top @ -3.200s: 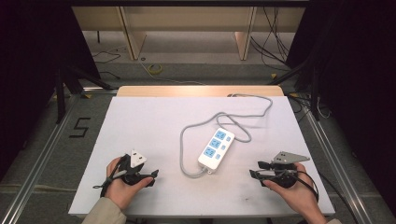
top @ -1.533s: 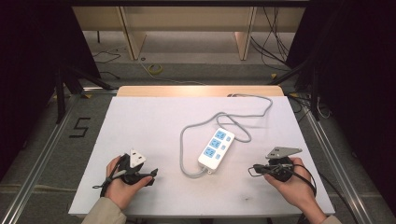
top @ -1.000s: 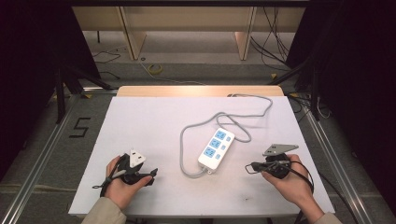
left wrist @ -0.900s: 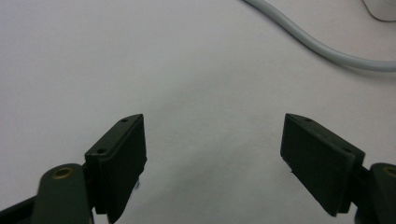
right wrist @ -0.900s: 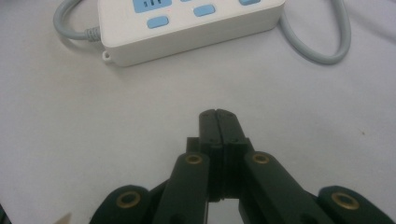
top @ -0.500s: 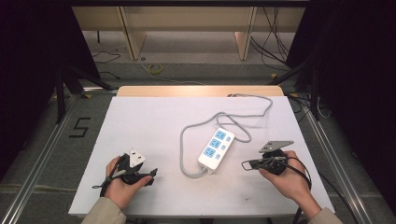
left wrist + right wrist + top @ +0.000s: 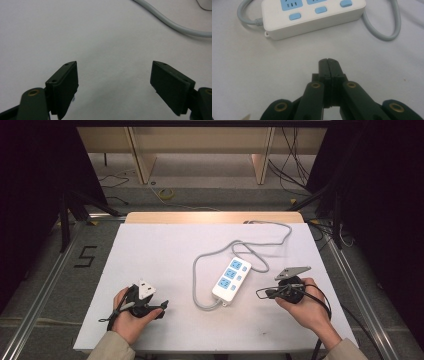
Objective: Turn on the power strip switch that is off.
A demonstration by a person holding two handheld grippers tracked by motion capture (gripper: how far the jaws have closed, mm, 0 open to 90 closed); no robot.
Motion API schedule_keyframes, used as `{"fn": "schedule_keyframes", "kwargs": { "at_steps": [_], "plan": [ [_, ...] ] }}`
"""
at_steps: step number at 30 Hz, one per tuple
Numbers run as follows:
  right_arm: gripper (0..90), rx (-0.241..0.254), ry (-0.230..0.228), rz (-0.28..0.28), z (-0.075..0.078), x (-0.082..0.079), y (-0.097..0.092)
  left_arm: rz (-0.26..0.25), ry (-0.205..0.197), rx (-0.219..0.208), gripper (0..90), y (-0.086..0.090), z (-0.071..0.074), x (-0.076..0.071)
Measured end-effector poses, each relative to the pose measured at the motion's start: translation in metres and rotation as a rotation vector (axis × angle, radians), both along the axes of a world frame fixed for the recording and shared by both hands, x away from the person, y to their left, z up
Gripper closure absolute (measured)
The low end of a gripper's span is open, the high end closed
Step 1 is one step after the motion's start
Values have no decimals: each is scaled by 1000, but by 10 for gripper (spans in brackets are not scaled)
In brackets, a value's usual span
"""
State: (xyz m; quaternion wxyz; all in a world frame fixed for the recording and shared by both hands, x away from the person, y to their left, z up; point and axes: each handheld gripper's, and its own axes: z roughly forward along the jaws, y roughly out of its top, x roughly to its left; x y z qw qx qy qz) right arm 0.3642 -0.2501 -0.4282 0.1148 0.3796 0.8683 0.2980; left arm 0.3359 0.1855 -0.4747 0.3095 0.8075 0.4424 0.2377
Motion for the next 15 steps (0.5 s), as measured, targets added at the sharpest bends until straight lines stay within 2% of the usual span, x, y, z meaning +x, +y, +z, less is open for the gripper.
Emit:
{"fn": "schedule_keyframes", "kwargs": {
  "at_steps": [15],
  "plan": [
    [900, -19, 2, 4, 4, 6, 5, 0, -1, 0, 223, 0, -1, 0]
  ]
}}
